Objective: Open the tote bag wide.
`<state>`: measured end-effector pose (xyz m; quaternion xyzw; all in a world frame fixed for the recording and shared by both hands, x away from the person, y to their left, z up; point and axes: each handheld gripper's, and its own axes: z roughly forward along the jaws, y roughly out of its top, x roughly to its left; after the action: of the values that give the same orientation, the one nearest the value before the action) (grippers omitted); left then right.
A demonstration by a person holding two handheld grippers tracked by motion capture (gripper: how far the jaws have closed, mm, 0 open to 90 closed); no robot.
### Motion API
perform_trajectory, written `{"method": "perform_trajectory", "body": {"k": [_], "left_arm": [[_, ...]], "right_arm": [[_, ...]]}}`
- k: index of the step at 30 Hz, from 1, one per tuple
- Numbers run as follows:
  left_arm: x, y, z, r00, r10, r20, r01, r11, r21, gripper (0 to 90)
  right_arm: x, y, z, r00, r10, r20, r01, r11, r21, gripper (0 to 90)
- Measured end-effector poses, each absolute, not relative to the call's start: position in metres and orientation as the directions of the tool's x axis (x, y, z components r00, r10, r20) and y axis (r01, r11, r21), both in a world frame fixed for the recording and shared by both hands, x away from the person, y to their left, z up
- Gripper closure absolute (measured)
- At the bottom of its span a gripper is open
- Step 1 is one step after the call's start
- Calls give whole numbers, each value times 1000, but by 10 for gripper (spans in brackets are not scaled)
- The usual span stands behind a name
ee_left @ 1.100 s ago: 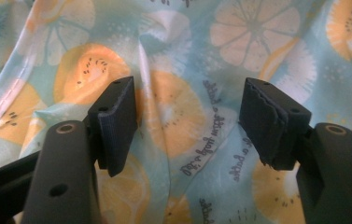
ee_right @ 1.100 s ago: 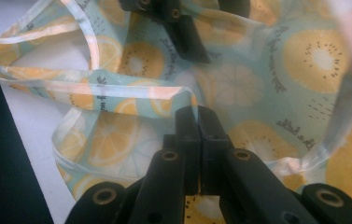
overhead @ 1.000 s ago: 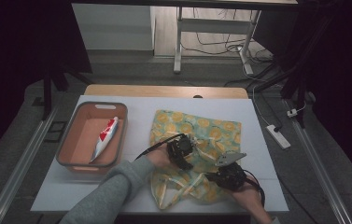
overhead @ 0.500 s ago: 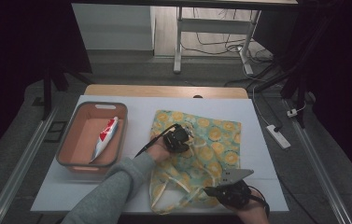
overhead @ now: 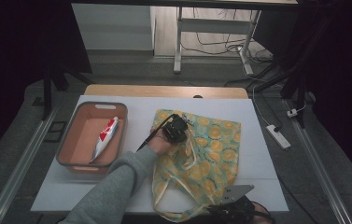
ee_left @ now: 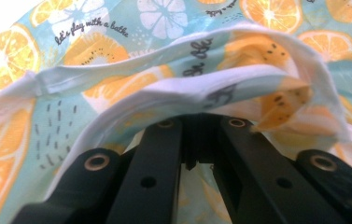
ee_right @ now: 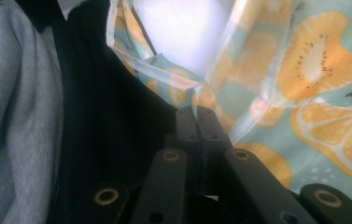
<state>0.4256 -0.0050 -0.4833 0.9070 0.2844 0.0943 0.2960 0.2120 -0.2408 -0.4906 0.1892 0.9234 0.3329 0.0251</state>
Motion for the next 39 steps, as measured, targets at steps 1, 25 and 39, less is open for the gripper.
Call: {"method": "perform_trajectory", "body": {"k": [1, 25, 39], "left_arm": [[424, -6, -482, 824, 566, -1, 457, -664, 592, 888], [422, 1, -473, 828, 560, -37, 464, -646, 606, 888], [424, 13, -468, 817, 574, -53, 475, -619, 626, 888]], "right_arm": [[213, -242, -487, -926, 371, 75, 328, 689, 646, 725], [288, -210, -487, -770, 629, -109, 399, 607, 687, 896], [343, -288, -461, -574, 819, 3, 519, 361, 775, 896]]}}
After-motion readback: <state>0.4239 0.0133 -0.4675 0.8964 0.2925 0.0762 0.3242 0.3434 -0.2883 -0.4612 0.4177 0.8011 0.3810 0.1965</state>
